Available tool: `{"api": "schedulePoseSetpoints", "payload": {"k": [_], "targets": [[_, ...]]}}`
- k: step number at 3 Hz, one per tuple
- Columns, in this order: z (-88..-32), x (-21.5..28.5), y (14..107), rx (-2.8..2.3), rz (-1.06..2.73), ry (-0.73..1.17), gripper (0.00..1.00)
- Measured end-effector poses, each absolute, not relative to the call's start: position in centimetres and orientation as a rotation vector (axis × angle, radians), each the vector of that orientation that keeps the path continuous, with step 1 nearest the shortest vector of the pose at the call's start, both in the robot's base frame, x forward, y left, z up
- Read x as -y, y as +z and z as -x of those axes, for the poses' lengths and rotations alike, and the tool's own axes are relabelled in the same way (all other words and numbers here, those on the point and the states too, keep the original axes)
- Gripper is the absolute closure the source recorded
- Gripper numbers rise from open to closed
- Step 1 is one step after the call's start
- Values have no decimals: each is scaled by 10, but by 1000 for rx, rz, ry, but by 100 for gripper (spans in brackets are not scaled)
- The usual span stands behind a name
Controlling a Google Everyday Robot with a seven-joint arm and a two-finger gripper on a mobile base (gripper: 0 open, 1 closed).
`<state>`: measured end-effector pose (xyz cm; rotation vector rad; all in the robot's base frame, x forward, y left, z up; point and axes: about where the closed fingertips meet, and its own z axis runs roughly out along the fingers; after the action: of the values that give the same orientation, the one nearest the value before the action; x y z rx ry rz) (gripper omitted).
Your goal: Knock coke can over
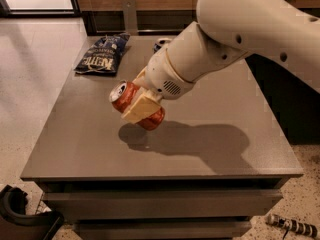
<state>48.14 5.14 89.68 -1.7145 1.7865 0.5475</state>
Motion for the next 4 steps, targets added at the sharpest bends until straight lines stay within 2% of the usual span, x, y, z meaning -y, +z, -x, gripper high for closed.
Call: {"api": "schedulePoseSetpoints", "payload": {"k": [4], "targets": [[-490,-76,832,-1979,1890,259,98]]}}
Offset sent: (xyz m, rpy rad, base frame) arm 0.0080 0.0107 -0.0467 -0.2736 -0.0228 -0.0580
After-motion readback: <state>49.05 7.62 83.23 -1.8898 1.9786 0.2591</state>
